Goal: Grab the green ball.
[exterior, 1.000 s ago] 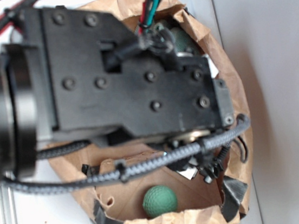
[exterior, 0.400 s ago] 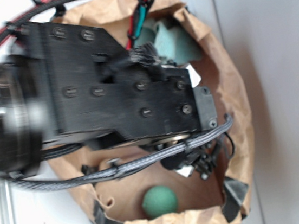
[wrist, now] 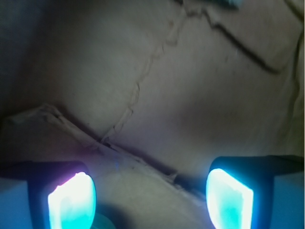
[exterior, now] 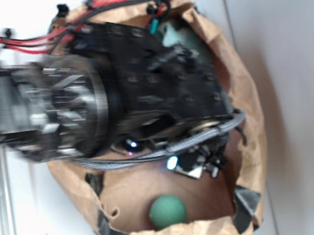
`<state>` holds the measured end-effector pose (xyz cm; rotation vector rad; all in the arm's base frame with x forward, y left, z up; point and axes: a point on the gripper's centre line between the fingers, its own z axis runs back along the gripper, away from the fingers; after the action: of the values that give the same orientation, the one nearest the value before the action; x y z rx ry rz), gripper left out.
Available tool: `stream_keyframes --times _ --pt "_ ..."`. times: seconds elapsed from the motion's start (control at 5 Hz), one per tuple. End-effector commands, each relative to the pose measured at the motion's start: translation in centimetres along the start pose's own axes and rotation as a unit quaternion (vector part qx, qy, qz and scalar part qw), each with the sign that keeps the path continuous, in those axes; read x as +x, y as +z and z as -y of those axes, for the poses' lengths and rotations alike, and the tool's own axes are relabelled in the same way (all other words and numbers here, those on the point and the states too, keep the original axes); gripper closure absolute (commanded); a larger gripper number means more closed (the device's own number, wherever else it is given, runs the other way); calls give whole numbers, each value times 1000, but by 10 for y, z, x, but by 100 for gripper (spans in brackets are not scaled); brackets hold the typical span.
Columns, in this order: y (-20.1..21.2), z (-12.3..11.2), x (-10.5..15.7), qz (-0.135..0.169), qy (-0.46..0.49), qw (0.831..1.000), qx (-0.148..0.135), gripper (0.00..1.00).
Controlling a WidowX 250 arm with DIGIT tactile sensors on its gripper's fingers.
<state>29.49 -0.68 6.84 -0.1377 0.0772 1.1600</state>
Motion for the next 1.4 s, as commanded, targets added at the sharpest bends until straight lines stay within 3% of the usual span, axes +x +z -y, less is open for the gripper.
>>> stream_keyframes --times 0.0,0.2,0.4,0.6,0.8,1.2 --pt "14 -6 -17 -43 43 998 21 0" --pt "17 -7 -30 -64 45 997 15 0" --pt "14 -6 -36 -87 1 995 -39 0" --pt "5 -8 -35 -90 -64 990 -93 0" --pt "-7 -9 -29 -78 -108 985 -105 0" --pt "9 2 -19 -104 -113 981 -121 0"
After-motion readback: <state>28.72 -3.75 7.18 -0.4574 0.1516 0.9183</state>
